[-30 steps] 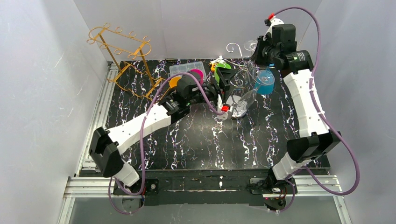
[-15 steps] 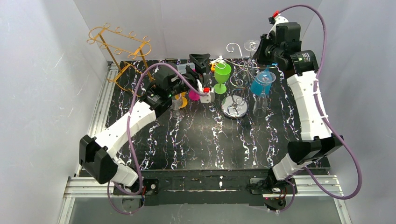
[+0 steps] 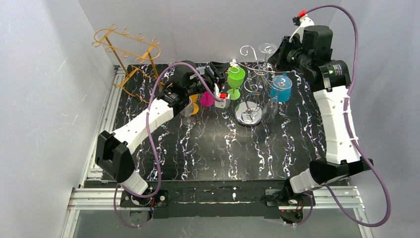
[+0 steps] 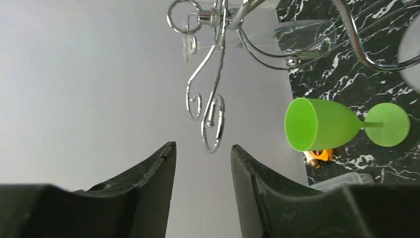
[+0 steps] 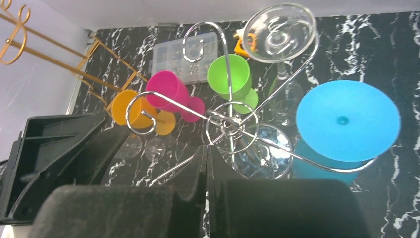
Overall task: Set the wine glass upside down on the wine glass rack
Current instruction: Adjust the wine rack at the center of the board.
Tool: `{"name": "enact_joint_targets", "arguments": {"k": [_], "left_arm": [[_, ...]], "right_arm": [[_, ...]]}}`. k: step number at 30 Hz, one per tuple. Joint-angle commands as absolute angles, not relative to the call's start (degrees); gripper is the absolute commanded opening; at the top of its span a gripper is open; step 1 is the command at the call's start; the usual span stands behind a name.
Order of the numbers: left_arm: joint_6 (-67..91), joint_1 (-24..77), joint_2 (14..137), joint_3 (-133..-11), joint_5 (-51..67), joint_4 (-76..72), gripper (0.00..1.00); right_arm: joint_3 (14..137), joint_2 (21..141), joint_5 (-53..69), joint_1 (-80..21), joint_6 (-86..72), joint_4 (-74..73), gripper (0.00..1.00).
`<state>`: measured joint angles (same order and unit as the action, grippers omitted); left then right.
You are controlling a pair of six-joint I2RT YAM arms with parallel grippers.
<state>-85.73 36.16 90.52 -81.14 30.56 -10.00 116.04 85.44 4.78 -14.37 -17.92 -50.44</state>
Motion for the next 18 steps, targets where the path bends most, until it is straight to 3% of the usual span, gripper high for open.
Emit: {"name": "enact_joint_targets", "arguments": {"k": [1, 12, 18], "left_arm": [[-87.74, 36.69, 90.51, -83.81, 33.36, -11.14, 0.4], [-89.78, 38.03, 91.31, -83.1, 32.53, -11.07, 0.38], [-90.15, 38.11, 91.44, -83.55, 32.01, -11.07, 0.3]], "right_arm": [[114.31, 84.27, 10.86, -14.32, -19.11, -48.84, 0.06], [112.07, 86.64, 13.88, -14.33, -18.77, -49.21, 0.06], [111.48, 88.79, 10.66, -14.33, -16.96, -49.62, 0.05]]}}
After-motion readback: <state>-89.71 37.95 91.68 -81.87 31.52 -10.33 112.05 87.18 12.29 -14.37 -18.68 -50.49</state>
